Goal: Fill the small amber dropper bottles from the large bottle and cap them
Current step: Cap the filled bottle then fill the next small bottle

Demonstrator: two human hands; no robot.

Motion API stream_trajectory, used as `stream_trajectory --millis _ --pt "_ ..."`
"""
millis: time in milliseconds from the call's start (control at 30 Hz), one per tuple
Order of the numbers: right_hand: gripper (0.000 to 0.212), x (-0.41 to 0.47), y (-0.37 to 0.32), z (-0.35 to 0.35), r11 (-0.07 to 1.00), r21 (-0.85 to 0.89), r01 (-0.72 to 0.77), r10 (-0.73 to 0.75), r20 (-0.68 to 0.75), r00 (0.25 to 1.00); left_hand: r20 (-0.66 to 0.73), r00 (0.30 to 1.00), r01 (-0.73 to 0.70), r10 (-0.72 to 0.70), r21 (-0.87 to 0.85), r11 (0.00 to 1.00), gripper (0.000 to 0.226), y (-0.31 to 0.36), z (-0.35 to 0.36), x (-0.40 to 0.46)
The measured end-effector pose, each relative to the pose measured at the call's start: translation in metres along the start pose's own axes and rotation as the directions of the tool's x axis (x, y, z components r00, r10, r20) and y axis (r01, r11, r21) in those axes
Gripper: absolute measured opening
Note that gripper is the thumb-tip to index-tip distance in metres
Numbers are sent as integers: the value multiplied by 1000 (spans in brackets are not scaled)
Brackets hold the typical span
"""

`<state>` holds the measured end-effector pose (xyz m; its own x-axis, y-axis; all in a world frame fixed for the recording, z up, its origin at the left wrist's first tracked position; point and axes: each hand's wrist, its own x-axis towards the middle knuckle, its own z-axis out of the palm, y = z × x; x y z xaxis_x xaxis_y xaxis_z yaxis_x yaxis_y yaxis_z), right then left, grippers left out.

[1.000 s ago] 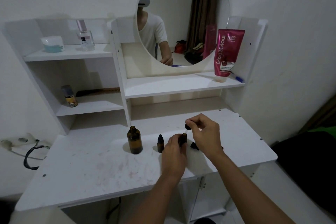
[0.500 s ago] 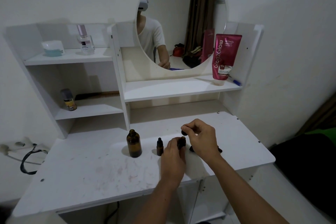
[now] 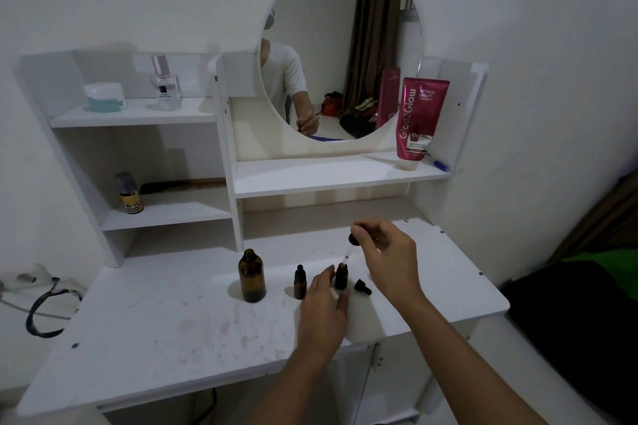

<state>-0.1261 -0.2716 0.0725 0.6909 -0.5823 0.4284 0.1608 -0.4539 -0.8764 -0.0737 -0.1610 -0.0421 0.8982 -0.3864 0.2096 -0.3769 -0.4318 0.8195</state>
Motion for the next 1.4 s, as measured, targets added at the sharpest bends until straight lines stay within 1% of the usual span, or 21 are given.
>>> stream_trajectory --millis 167,267,333,400,467,567,600,667,733,800,867,900,1033,1100,1400 --pt "9 -5 -19 6 999 33 30 -31 11 999 93 996 7 -4 -32 999 55 -8 -21 -17" --pt "8 -13 -29 20 997 50 59 -61 38 997 91 996 10 -6 -40 999 54 -17 -43 -23" --pt "9 -17 -35 32 996 55 69 -73 58 996 78 997 2 4 -79 997 47 -25 -62 -28" --pt "11 -19 -41 45 996 65 53 -58 78 995 14 1000 -8 10 -127 992 36 -34 -82 -33" --pt "10 -21 -48 60 994 103 27 -38 104 994 -91 996 -11 -4 -163 987 25 -44 -101 -38" --pt "10 -20 -60 81 985 173 -4 -20 137 990 -220 974 10 -54 -193 981 21 -54 -124 -38" --pt "11 -20 -63 86 983 183 -3 -24 145 989 -252 965 22 -77 -213 977 22 -56 -129 -36" --pt "13 -18 -69 96 981 196 2 -33 156 987 -270 951 76 -150 -266 961 35 -59 -136 -29" --pt "14 -16 -74 104 977 211 5 -39 157 987 -243 945 141 -220 -305 942 55 -62 -140 -21" --pt "12 -14 -77 109 975 222 20 -55 154 987 -197 945 188 -261 -327 926 71 -65 -139 -13" --pt "11 -11 -78 112 975 216 51 -83 143 986 -158 954 198 -256 -313 929 77 -67 -136 -6" --pt "12 -10 -78 113 975 212 67 -98 139 985 -152 958 193 -244 -288 938 76 -68 -133 -3" --pt "12 -4 -75 117 974 209 83 -114 143 983 -213 959 149 -188 -189 971 50 -73 -127 2" --pt "12 -2 -73 119 974 211 81 -113 146 983 -220 959 143 -177 -161 977 45 -75 -125 2" --pt "13 6 -72 120 980 151 132 -154 145 977 -226 960 135 -168 -154 979 45 -78 -125 2"
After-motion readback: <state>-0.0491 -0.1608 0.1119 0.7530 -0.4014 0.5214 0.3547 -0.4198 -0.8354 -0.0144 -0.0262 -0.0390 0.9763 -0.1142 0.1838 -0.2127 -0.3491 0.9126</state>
